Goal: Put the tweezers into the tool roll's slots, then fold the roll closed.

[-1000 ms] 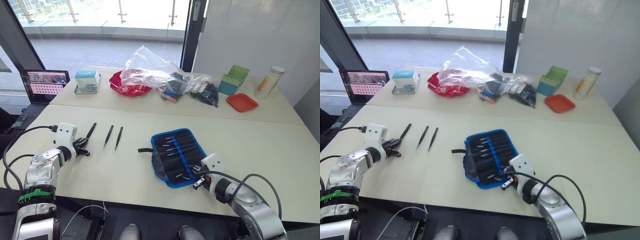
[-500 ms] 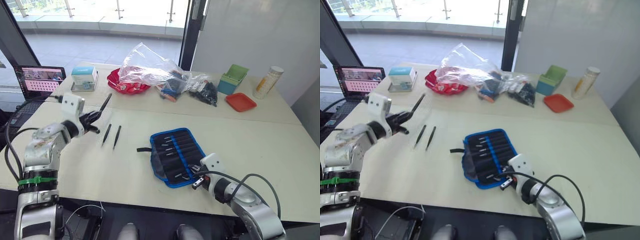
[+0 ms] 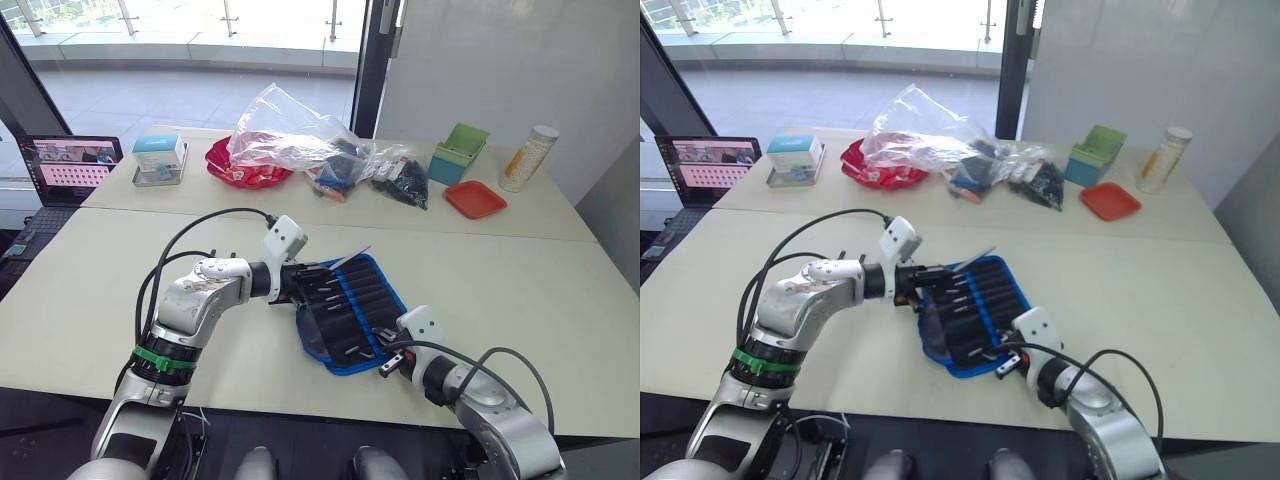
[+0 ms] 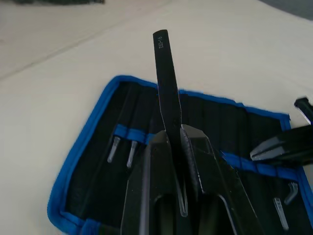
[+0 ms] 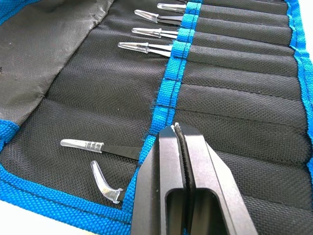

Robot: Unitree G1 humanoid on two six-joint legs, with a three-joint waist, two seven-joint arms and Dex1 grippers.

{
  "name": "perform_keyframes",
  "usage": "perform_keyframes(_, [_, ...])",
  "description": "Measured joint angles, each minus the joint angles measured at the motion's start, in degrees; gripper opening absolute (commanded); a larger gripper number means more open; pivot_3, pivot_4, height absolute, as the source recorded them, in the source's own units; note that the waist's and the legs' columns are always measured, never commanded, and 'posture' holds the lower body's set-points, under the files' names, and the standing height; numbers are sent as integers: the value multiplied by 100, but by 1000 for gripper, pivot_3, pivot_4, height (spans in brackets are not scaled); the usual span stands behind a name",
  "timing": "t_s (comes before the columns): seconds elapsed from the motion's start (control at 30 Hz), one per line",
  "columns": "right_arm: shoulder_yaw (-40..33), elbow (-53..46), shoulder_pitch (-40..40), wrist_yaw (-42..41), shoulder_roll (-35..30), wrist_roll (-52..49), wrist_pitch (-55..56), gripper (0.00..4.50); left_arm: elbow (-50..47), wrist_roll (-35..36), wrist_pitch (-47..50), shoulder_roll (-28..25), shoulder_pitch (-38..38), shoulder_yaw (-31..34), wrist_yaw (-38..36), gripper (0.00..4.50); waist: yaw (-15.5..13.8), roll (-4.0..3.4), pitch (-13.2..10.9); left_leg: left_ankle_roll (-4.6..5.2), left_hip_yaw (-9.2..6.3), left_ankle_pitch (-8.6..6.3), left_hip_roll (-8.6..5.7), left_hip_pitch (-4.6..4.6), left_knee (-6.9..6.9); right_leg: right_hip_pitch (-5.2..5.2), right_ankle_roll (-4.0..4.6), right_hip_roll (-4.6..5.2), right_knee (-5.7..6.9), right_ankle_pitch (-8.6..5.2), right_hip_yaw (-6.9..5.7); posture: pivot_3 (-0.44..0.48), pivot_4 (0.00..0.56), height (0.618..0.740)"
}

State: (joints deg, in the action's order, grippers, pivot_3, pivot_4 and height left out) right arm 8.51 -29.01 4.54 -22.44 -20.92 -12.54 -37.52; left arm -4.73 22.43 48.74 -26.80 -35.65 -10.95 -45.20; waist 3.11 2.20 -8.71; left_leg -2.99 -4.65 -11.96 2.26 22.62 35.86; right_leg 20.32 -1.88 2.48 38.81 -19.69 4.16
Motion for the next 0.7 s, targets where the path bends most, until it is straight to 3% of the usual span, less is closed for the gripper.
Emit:
perform_keyframes(0.17, [-17,-34,39,32,8,2,0,0,-373,-67,431,-896,78,-547,-510,33,-28,-11,-9,0,0,0,0,-1,-1,-1,0,0,-2,0,-1,0,150,723])
perform_keyframes(0.7, [-3,-31,37,153,115,9,0,0,-712,-453,655,-1776,-419,-1560,-1417,33,-48,-18,-15,0,8,0,10,5,1,0,-2,-7,-22,-1,-2,0,150,723])
